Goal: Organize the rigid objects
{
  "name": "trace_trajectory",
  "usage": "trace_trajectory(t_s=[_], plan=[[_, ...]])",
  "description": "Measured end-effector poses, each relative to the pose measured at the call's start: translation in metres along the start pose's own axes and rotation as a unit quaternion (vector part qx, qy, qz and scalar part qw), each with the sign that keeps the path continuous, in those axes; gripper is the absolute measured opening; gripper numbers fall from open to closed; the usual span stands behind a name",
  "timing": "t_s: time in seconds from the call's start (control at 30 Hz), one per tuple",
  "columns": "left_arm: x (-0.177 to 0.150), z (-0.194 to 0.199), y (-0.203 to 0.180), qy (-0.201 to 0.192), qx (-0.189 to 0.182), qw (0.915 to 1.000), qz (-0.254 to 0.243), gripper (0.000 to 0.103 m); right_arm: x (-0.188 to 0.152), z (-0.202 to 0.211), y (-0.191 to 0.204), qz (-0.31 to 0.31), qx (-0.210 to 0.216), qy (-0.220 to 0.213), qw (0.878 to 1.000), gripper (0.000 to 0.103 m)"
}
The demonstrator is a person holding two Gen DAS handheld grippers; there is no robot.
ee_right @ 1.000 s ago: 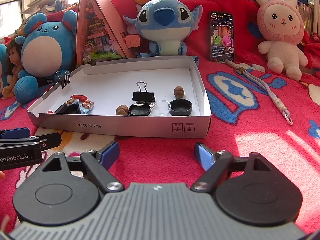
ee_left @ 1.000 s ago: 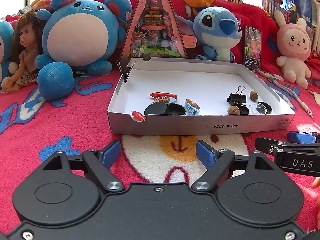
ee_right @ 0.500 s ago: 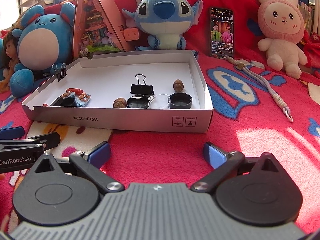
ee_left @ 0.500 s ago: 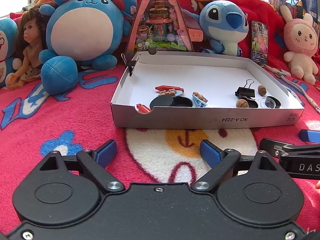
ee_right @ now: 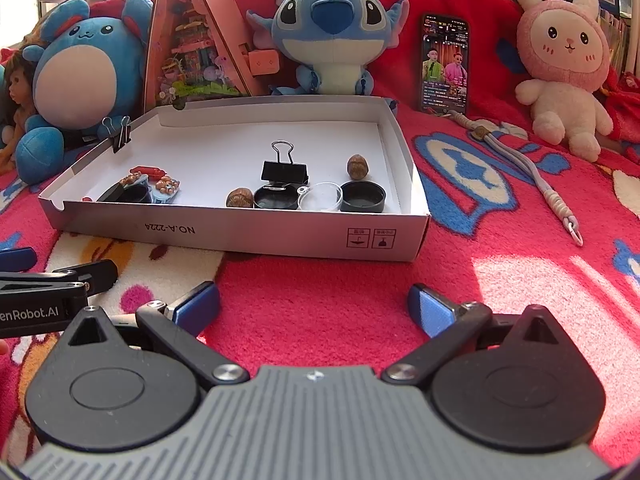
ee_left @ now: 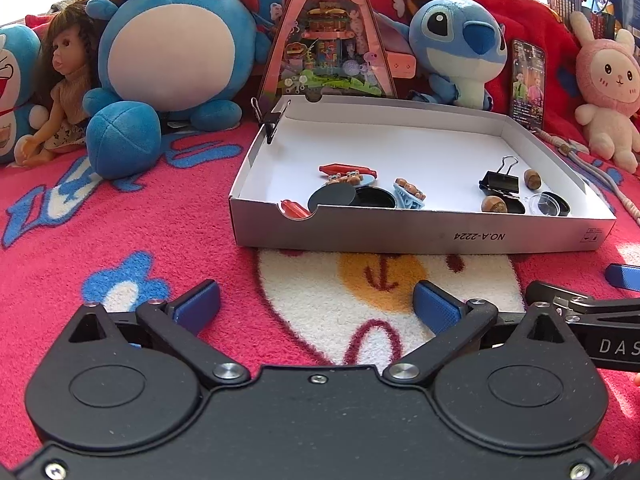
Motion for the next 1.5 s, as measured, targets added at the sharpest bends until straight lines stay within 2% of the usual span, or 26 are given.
trace_trajectory(t_s=[1.5], plan=[[-0.0003,-0.0003,0.0002,0.000,0.000,1.0000,0.000,0.103,-0.0021,0.0010,0.0021,0.006,-0.007,-0.001,1.000,0.103]])
Point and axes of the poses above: each gripper's, at about its wrist camera, not at the fingertips, and z roughly against the way its jaws point, y to its left, x to its top, the point moved 3 cm from there along -z, roughly the way its jaws point, and after that the axes turned 14 degrees about -x, right-handed, at the moved point
